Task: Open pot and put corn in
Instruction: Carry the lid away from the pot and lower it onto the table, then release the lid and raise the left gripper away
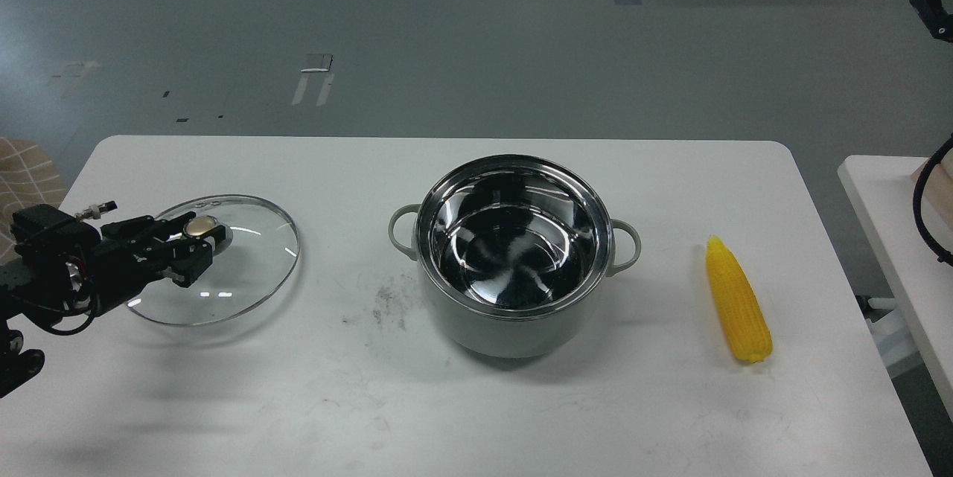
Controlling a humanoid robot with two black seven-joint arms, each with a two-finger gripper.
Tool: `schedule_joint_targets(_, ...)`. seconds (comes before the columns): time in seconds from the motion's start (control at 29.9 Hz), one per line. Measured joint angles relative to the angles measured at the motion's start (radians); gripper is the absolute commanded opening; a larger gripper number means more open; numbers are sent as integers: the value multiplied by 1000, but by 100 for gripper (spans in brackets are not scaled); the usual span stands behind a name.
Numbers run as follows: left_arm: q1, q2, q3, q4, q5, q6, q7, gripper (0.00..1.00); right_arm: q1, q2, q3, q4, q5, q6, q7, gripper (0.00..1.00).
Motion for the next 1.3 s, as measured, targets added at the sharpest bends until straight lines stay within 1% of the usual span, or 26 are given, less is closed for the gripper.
schedule_joint_targets(0.07,6,-13,1,21,0,4,0,28,-2,0,-1,0,0,0,0,100)
schedule_joint_targets(0.1,9,-20,1,31,-1,9,0,34,-3,0,-1,0,0,0,0,100)
schedule_joint_targets(0.13,10,-25,1,38,-1,12,0,43,-4,1,-1,0,0,0,0,100)
schedule_joint_targets(0.17,12,-29,1,43,-1,15,0,54,-4,1,-1,0,0,0,0,100)
schedule_joint_targets(0.2,14,-32,1,45,-2,17,0,68,-4,2,-1,0,0,0,0,100)
schedule_joint_targets(0.43,19,-35,0,48,-2,20,0,72,-4,3,-1,0,0,0,0,100)
schedule_joint_targets(0.57,18,-35,-2,47,-6,21,0,80,-2,3,-1,0,0,0,0,100)
schedule_joint_targets(0.64,13,-35,-3,47,-22,21,0,80,-2,3,-1,0,0,0,0,100)
schedule_joint_targets(0.67,10,-34,-4,47,-31,21,0,83,-2,3,-1,0,0,0,0,100)
schedule_joint_targets(0.77,-9,-28,-11,47,-75,21,0,84,-4,2,-1,2,0,0,1,100)
schedule_joint_targets(0.87,-85,-26,-18,46,-162,21,0,85,-6,-5,-1,3,0,0,1,100)
schedule_joint_targets(1.0,-230,-30,-19,45,-349,5,0,85,-6,-40,-10,26,-5,0,-1,100)
schedule_joint_targets(1.1,-364,-50,-19,45,-566,-42,0,85,-17,-89,-30,64,-17,0,-5,100)
schedule_joint_targets(1.17,-442,-77,-19,45,-719,-108,0,86,-29,-129,-57,91,-26,0,-6,100)
schedule_joint_targets(1.3,-568,-124,-22,46,-1091,-262,0,94,-47,-230,-125,178,-66,0,-6,100)
